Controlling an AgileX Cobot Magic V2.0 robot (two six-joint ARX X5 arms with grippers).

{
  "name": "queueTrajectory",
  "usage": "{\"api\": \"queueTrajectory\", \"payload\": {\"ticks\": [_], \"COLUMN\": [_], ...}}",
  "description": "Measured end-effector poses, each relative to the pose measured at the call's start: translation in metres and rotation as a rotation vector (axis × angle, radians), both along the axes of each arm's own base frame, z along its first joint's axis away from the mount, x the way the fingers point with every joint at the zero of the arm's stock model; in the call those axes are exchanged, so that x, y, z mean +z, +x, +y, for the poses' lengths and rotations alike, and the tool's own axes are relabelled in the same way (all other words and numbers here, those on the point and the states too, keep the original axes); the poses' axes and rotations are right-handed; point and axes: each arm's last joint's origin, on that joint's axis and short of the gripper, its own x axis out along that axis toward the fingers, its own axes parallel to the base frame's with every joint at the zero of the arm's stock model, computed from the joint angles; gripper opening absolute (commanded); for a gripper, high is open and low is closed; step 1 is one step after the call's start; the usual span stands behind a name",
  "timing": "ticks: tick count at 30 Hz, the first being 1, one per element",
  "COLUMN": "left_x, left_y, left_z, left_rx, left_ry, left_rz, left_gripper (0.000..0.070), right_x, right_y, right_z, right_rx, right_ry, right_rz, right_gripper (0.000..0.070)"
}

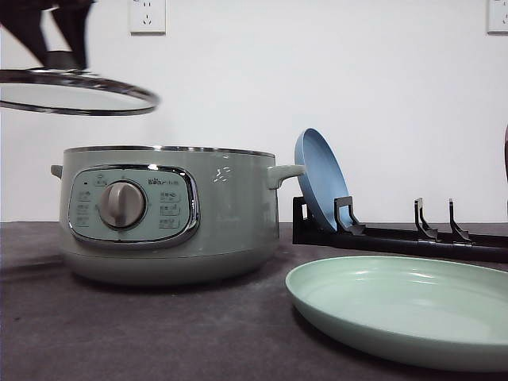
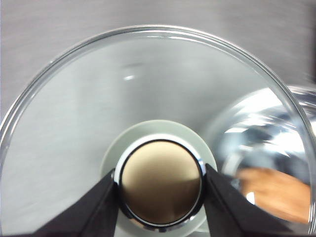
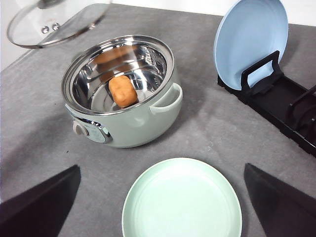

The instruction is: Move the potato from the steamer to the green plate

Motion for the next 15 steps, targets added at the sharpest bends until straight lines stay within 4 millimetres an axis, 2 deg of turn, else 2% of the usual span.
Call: {"api": "queueTrajectory", "payload": {"ticks": [5,9,15], "left_x": [0.0,0.0,0.0], "left_y": [0.0,-0.001,-0.001], "left_z": [0.028,0.036,0.035], "left_rx": [0.087,0.116,0.111], "left_ry": [-0.002,-0.006,-0.009], "left_rz": [0.001,0.004,0.005], "left_gripper": [0.0003,0.0003,0.0002], "right_x": [0.0,-0.002,-0.007], "right_y": [0.0,0.008,0.048], "right_z": [0.0,0.006,0.029], "right_rx": [0.003,0.055,0.143], "right_ry": [0.001,0.014,-0.005], "right_rz": [0.002,0.04,0.174], "right_gripper": [0.0697,0.0692,0.0692]}}
